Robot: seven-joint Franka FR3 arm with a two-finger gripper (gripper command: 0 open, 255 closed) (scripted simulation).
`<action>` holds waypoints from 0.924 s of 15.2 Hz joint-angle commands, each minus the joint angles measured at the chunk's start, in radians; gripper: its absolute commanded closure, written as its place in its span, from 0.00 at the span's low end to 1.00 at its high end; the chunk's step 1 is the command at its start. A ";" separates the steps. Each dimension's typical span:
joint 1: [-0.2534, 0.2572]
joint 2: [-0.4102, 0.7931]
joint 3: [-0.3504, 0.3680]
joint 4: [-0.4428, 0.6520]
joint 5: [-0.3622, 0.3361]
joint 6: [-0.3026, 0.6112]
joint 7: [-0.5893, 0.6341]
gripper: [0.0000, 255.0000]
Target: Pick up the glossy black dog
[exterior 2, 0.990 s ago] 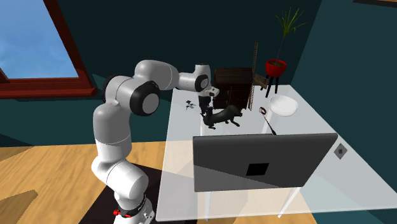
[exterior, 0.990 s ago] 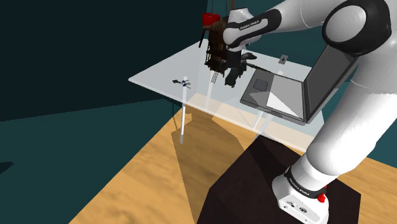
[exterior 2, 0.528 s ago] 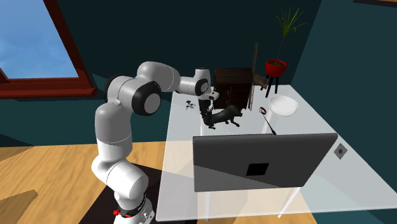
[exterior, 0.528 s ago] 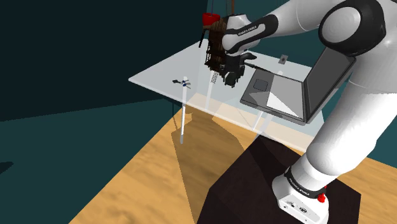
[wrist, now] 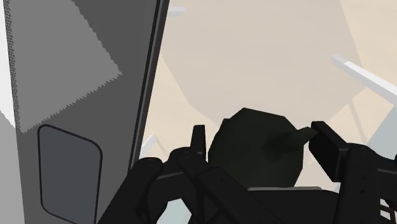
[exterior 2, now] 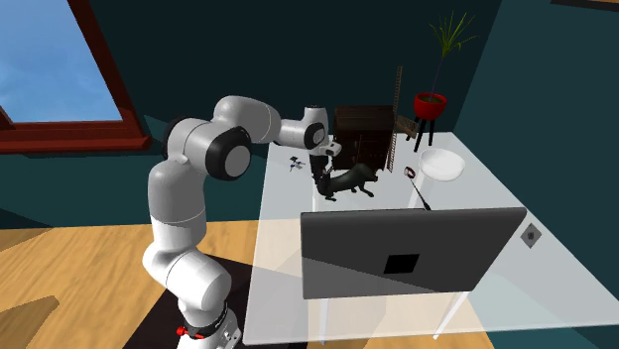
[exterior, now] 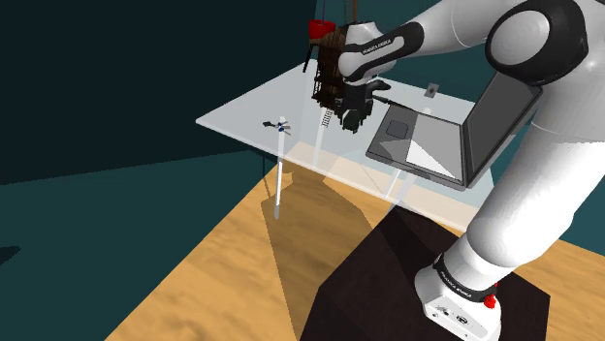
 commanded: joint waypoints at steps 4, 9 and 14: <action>0.001 -0.022 0.000 0.027 0.001 -0.048 -0.006 1.00; 0.002 -0.044 0.001 0.066 0.004 -0.109 -0.014 1.00; 0.003 -0.062 0.001 0.110 0.005 -0.171 -0.021 1.00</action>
